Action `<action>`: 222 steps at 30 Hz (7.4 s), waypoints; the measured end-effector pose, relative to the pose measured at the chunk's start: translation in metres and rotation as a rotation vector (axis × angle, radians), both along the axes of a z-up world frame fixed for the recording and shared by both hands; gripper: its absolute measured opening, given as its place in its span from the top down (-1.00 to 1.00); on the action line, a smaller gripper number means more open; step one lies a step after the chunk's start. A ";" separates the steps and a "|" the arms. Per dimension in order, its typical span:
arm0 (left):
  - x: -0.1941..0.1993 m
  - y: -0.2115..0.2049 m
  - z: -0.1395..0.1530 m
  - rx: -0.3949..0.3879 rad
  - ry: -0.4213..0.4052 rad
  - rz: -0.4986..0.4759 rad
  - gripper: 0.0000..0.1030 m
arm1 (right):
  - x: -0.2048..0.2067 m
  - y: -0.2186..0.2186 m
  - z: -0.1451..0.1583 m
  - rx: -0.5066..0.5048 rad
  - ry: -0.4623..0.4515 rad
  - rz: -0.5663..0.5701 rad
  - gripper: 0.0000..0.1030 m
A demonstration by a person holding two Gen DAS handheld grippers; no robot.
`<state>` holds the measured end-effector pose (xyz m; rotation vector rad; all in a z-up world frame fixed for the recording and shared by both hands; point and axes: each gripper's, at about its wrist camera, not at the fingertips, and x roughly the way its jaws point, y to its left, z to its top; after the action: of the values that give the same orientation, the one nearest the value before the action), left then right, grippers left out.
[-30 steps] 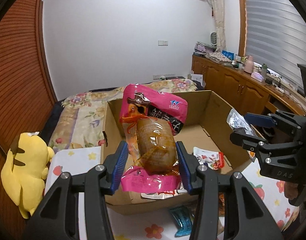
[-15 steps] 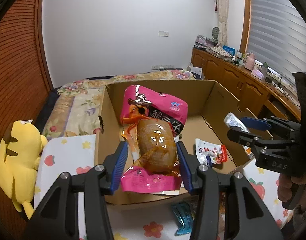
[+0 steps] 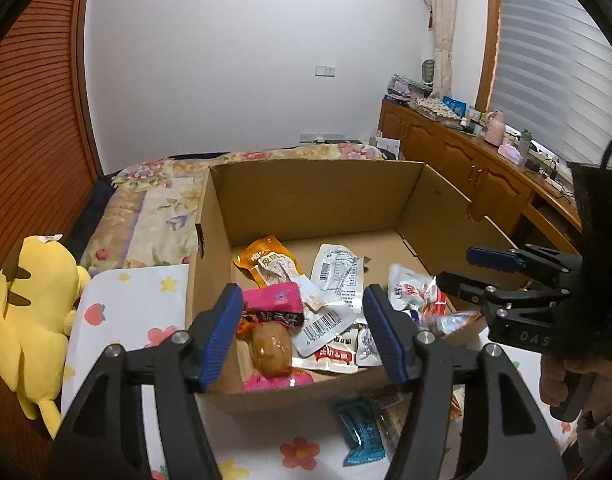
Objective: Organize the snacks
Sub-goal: 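Open both grippers to drop the packets into the box, then grasp the copper foil packet with right gripper while left gripper approaches the clear wafer packet, then close left gripper on the clear wafer packet while right gripper holds the copper packet, then lift both held packets and carry them over the box, then open both grippers to drop the packets into the box, then withdraw both grippers from the box toward the remaining items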
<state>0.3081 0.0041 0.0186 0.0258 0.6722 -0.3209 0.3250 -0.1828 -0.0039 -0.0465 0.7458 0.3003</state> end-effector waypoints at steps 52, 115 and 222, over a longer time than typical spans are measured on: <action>-0.118 -0.028 -0.076 -0.009 -0.010 -0.068 -0.53 | -0.061 0.013 -0.089 -0.026 0.169 0.102 0.39; -0.109 -0.065 -0.078 -0.050 0.110 -0.117 0.16 | -0.153 -0.048 -0.081 0.046 -0.030 0.054 0.60; -0.076 -0.015 0.009 0.054 -0.136 -0.079 -0.71 | -0.115 -0.023 0.023 0.106 -0.176 0.125 0.04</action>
<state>0.2318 -0.0106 0.0279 0.1254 0.5456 -0.3736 0.2103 -0.2058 0.0196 -0.0194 0.5528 0.4490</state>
